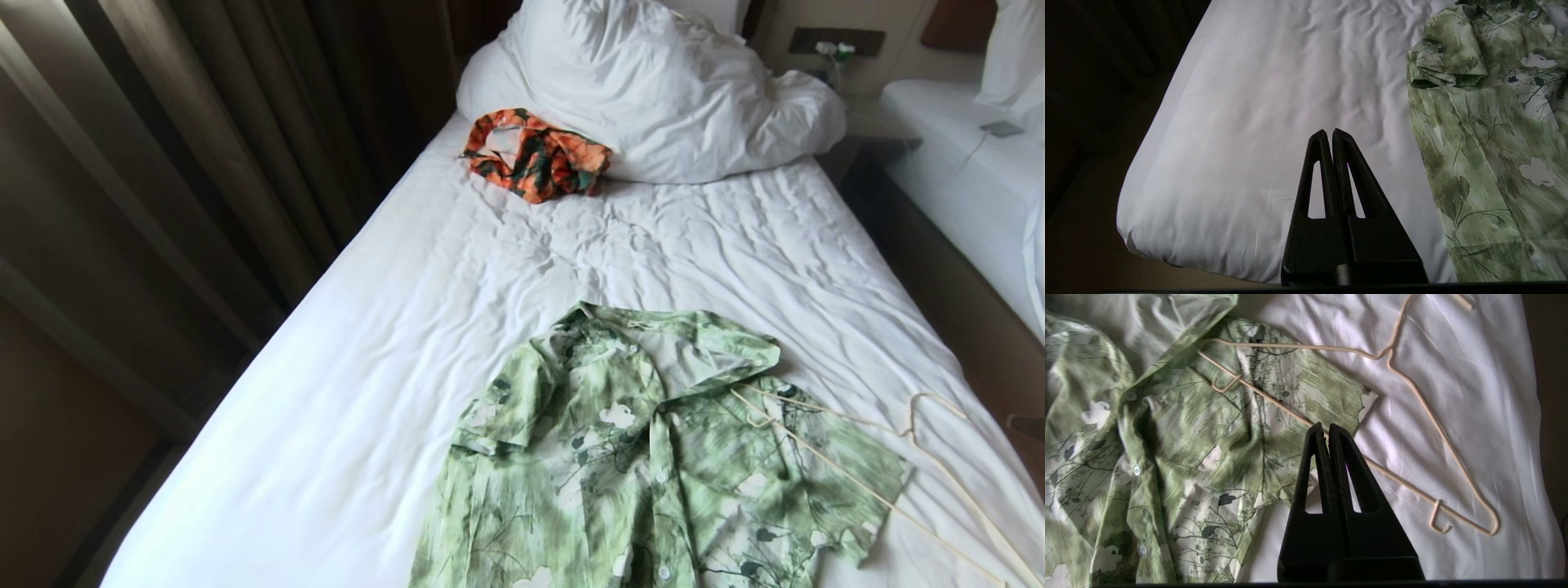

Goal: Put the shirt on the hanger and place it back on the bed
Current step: Lift the shirt and hanger

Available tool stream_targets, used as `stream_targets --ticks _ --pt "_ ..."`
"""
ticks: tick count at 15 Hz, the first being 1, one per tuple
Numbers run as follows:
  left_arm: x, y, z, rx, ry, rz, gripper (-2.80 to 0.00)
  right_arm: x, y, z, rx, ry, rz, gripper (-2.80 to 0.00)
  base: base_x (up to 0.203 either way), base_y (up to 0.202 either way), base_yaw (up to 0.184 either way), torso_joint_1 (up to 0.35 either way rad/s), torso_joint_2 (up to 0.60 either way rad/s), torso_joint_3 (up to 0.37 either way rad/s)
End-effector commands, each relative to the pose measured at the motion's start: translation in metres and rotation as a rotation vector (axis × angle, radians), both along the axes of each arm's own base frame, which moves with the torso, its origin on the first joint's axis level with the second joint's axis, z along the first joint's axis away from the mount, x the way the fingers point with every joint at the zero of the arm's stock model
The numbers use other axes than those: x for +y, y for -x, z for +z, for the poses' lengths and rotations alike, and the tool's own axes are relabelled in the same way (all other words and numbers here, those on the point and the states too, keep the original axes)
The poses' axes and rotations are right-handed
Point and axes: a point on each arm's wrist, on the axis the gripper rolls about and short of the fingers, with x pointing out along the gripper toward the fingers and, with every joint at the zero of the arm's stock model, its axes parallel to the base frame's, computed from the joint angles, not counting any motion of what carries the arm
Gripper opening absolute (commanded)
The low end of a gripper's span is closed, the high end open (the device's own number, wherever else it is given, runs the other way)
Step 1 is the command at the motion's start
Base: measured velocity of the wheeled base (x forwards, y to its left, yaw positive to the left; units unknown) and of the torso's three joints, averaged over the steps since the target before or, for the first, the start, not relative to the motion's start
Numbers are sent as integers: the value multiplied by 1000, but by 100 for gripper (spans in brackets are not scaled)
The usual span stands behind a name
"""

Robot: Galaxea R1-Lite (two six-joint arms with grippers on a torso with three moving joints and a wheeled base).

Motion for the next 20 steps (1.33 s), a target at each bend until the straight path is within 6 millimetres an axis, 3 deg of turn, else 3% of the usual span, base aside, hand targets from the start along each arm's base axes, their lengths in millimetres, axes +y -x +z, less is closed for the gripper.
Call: stream_targets --ticks 1,3,8,10,13,14,18,20 --pt "0 0 0 2 0 0 -280 -30 -65 -39 250 -75 -80 -280 0 0 0 0 0 0" --pt "0 0 0 2 0 0 -280 -70 -82 -53 346 -164 -163 -280 0 0 0 0 0 0" --pt "0 0 0 2 0 0 -280 -158 -74 -83 573 -322 -92 -280 0 0 0 0 0 0" --pt "0 0 0 2 0 -1 -280 -185 -66 -87 603 -413 6 -280 0 0 0 0 0 0" --pt "0 0 0 2 0 0 -280 -198 -62 -99 629 -459 97 -280 0 0 0 0 0 0" --pt "0 0 0 2 0 0 -280 -200 -63 -105 632 -463 115 0 0 0 0 0 0 0" --pt "0 0 0 2 0 -2 -280 -211 -76 -114 488 -538 194 0 0 0 0 0 0 0" --pt "0 0 0 2 0 0 -280 -213 -79 -128 461 -545 272 0 0 0 0 0 0 0"
